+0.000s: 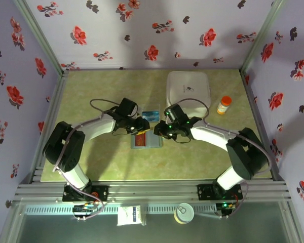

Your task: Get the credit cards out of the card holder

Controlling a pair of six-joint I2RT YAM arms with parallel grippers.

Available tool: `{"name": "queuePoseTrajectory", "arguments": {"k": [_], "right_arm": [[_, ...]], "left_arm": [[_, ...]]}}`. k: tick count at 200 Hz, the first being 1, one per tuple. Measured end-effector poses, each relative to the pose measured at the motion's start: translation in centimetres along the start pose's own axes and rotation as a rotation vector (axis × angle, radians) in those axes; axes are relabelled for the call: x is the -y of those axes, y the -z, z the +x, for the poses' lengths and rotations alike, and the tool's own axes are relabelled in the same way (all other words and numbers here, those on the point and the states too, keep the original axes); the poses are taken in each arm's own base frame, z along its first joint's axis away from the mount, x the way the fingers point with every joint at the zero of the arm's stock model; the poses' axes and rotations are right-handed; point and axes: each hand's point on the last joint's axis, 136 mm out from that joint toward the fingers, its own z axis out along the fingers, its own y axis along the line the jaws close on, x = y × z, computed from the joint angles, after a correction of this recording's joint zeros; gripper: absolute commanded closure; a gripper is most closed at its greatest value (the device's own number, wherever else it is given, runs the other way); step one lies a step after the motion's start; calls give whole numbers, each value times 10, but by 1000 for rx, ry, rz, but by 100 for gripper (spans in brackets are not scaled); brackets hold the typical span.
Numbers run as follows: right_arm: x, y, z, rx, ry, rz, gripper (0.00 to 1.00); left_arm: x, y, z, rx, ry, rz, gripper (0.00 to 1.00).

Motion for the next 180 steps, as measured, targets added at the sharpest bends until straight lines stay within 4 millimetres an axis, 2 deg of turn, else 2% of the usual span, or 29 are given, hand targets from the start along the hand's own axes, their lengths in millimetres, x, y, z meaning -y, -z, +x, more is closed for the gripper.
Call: {"name": "queuePoseTrajectory", "arguments": {"k": [45,76,132,180], "right_arm": [[-19,-31,5,-61,34,-11,75],[-26,-47,9,-92,37,-16,75],[-27,-56,10,-108,31,-18,75],[-21,-62,12,-121,17,-1,73]], "left_arm": [[-31,19,4,31,52,-19,70],[-47,23,7,37,71,-34,78],[-60,16,12,20,61,-67,92],[-74,11,16,10,55,-110,94]]}}
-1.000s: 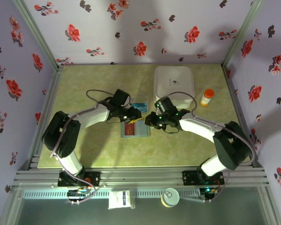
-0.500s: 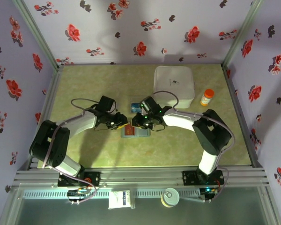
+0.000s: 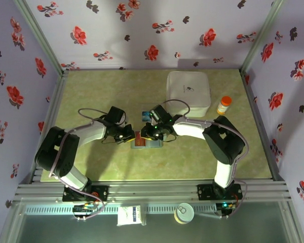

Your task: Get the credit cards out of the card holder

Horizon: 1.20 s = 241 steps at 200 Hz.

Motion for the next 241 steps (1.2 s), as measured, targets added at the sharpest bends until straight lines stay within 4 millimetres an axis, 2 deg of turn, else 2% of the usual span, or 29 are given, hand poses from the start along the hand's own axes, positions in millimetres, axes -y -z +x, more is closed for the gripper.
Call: {"name": "queuePoseTrajectory", "arguments": {"k": [52,241], "right_arm": [[2,-3,0,-4,-2,5,74],[5,-15,-2,-31,5,40,74]], "left_arm": [[-8,-7,2,-15,7,-24,95],[-8,-7,1,-14,-4,-22,96]]}}
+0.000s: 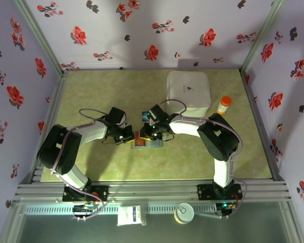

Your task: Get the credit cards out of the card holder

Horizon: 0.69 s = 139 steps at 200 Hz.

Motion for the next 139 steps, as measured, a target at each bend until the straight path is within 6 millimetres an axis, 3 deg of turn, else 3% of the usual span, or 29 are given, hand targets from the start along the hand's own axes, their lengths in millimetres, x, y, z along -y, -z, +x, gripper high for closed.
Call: {"name": "queuePoseTrajectory", "arguments": {"k": [139], "right_arm": [[3,2,6,-17,54,78,76]], "left_arm": [[-1,0,0,0,2,-1,97]]}}
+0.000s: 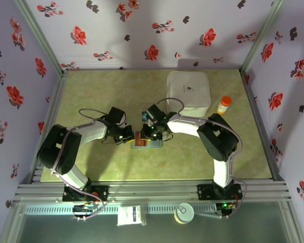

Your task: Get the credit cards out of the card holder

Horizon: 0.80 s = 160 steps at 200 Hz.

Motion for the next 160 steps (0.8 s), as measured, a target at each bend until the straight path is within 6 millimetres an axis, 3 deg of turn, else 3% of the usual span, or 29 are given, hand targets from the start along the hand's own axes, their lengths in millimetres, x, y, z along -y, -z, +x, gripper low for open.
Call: {"name": "queuePoseTrajectory", "arguments": {"k": [160], "right_arm": [[7,2,-4,3,41,66,76]], "left_arm": [[0,0,0,1,1,1,97]]}}
